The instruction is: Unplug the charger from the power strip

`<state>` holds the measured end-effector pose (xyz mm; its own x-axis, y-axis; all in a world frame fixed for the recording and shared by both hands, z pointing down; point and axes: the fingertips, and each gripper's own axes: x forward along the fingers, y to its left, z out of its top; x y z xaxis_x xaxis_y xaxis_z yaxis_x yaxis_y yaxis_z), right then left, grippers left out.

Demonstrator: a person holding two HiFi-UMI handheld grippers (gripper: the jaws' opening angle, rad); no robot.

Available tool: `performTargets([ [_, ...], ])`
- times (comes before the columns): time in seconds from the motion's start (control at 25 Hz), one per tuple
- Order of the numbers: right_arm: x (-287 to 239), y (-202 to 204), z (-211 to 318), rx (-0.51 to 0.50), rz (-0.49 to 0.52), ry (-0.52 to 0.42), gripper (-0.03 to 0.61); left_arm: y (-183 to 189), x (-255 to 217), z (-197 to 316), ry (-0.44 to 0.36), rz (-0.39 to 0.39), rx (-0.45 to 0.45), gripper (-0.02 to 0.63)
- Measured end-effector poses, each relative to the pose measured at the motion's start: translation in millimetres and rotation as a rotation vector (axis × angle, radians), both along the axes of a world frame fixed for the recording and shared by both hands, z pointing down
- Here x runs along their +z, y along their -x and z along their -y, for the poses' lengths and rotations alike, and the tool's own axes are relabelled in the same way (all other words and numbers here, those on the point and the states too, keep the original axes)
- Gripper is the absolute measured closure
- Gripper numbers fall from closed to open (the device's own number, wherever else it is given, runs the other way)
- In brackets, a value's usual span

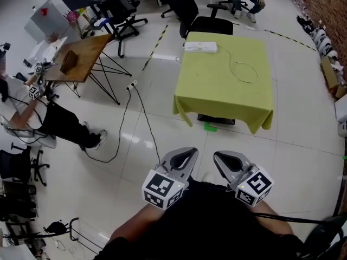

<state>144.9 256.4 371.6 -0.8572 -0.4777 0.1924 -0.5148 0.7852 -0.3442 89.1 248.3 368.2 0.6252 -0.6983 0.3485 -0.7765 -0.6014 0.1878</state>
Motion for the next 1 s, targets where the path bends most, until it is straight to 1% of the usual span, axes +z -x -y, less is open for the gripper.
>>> performTargets([
  [0.08,-2,-2,6,-0.006,0.001,0.005,0.575,-2,2,7,0.015,0.024,0.01,0.607],
  [0.16,-3,-4,16,-0.003,0.004,0.007,0.575,1,3,22,0.018,0.039,0.001,0.607],
  [0.32,12,-1,36,0.009,-0.001,0.043,0.575,10,9,49,0.032,0.021,-0.021,0.607],
  [0.44,20,4,54,0.023,-0.016,0.052,0.575,12,19,61,0.052,0.019,0.015,0.607],
  [0.56,22,15,80,0.043,-0.028,0.045,0.575,23,22,86,0.05,0.014,0.032,0.607],
  [0.68,24,26,108,0.071,-0.046,0.044,0.575,34,20,116,0.036,0.002,0.055,0.607],
  [0.8,17,40,137,0.094,-0.068,0.03,0.575,44,8,146,-0.006,-0.009,0.095,0.607],
  [0.92,7,64,167,0.1,-0.098,-0.006,0.575,65,-3,182,-0.039,-0.022,0.108,0.607],
  [1.0,6,81,182,0.099,-0.12,-0.018,0.575,80,-2,201,-0.036,-0.031,0.115,0.607],
])
